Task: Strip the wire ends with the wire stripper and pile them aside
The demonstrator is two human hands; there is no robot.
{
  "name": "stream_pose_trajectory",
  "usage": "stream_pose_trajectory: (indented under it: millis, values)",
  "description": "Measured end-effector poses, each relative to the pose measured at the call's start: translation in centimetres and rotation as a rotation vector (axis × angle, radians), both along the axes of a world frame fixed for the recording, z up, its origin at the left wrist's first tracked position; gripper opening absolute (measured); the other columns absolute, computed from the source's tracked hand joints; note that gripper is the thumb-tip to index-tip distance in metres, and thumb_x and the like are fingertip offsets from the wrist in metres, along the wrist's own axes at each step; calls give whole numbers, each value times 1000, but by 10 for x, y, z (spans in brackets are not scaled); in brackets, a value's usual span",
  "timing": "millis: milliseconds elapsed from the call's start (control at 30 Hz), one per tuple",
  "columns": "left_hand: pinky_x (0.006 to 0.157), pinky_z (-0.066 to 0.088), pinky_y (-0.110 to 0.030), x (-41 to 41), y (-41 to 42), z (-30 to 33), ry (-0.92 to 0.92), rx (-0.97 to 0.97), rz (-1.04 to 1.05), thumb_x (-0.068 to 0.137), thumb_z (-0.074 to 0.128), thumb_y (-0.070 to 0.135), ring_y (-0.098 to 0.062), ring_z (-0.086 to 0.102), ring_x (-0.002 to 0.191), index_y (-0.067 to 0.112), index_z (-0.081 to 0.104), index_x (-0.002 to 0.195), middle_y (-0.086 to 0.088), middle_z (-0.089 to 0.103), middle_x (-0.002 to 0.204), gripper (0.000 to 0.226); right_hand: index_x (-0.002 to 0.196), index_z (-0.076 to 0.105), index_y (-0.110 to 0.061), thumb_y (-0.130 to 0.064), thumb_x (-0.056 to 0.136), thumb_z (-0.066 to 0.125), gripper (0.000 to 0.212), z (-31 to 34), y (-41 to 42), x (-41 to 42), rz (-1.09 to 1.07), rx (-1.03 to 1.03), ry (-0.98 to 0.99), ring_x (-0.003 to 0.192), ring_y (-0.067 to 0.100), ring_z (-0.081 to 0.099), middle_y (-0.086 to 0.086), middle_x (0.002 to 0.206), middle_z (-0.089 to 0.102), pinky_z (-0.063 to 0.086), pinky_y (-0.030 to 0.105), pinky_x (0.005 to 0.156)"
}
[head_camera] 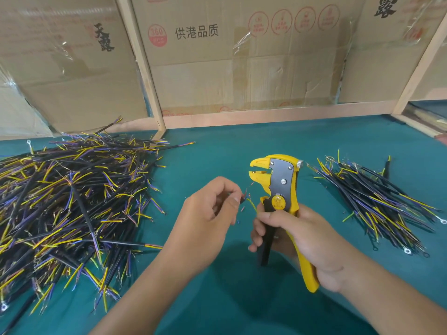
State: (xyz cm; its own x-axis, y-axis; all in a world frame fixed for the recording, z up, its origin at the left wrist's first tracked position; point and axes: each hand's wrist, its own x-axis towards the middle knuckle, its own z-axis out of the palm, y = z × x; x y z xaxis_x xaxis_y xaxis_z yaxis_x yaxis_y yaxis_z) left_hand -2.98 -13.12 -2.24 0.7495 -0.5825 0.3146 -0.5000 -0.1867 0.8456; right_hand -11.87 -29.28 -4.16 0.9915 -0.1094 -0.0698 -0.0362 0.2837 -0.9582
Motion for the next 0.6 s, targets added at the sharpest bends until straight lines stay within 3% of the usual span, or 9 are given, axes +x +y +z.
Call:
stream_pose_trajectory:
  millis: [133,233,367,600]
  values:
    - [45,28,-12,4,6,6,-45,19,-42,95,51,41,-3,33,48,31,59,85,4,51,62,16,87,68,-10,-22,80,71,14,12,-15,-2,152,82,79,69,31,54,14,76,55,55,46,72]
    - [45,26,-15,8,10,9,-89,20,-34,94,53,43,-4,30,49,27,59,85,-5,48,63,19,91,64,-5,-16,84,67,13,19,-27,-6,235,98,105,69,32,54,17,77,54,54,46,72]
    - [47,25,-15,11,13,10,-152,39,-8,97,57,35,-7,29,51,26,57,83,13,40,58,17,92,62,-4,-19,86,67,17,24,-36,-12,354,51,102,71,33,54,17,79,53,53,46,73]
    - [50,25,-18,11,14,9,-232,128,36,93,52,44,-11,32,50,31,55,87,14,44,57,15,93,60,-4,-22,84,67,21,24,-33,-13,409,19,89,71,32,52,17,78,53,53,44,72]
